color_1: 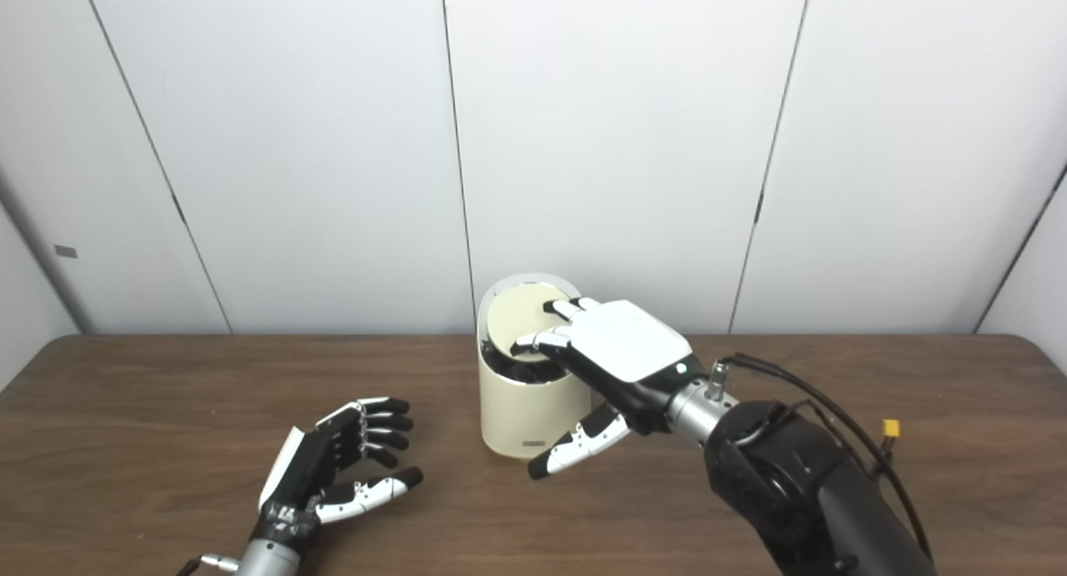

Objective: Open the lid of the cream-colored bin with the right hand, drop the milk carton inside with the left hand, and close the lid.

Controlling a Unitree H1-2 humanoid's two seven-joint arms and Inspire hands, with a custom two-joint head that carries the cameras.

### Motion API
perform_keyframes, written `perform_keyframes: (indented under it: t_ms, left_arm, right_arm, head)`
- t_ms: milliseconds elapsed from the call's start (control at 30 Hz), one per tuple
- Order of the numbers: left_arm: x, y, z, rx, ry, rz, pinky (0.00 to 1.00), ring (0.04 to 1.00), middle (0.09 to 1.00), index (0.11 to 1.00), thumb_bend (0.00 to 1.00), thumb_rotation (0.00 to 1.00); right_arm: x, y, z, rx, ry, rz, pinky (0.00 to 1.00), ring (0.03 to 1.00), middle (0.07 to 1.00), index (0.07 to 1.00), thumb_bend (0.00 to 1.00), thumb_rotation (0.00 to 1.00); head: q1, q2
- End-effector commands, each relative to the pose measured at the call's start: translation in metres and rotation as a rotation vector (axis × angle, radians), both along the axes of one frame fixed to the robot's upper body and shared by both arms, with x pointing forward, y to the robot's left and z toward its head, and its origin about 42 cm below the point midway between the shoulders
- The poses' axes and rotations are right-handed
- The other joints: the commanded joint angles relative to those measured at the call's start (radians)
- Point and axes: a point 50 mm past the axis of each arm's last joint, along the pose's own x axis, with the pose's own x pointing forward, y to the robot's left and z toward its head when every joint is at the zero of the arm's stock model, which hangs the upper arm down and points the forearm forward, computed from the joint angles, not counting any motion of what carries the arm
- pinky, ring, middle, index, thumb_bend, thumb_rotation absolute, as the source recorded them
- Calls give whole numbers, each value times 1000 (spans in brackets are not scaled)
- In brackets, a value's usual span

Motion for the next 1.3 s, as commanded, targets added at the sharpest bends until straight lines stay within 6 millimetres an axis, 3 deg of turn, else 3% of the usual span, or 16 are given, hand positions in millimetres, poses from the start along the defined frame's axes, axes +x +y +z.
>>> perform_keyframes:
  t_ms: [0,200,467,600,767,1133,1267]
  left_arm:
    - [-1,-3,5,-18,-46,-7,538,622,672,729,674,23]
    - [-2,-4,6,-14,-37,-4,543,626,675,729,674,37]
    - [-3,-5,5,-15,-37,-3,547,631,679,731,677,69]
    - [-3,-5,6,-13,-40,-1,547,628,677,733,679,70]
    - [-3,-4,7,-22,-42,-5,544,628,677,734,676,55]
    - [-1,-3,8,-20,-42,-8,533,618,671,732,678,43]
    - [0,-2,8,-15,-45,-10,525,614,671,732,674,45]
  right_arm:
    - [3,3,9,-38,-16,2,976,996,824,850,754,657]
    - [7,6,5,-142,-12,-14,997,1000,849,873,767,687]
    - [10,14,-5,-420,23,-113,1000,1000,887,904,808,781]
    - [12,16,-11,-483,83,-170,1000,1000,881,894,841,758]
    - [10,11,-12,-432,106,-162,1000,1000,871,889,845,736]
    - [0,0,23,-23,-100,-41,983,995,827,853,728,597]
    - [-3,-3,31,67,-162,-37,999,1000,833,862,688,593]
  head:
    - [2,2]
    - [5,4]
    - [11,5]
    - [13,6]
    - [14,7]
    - [13,6]
    - [12,6]
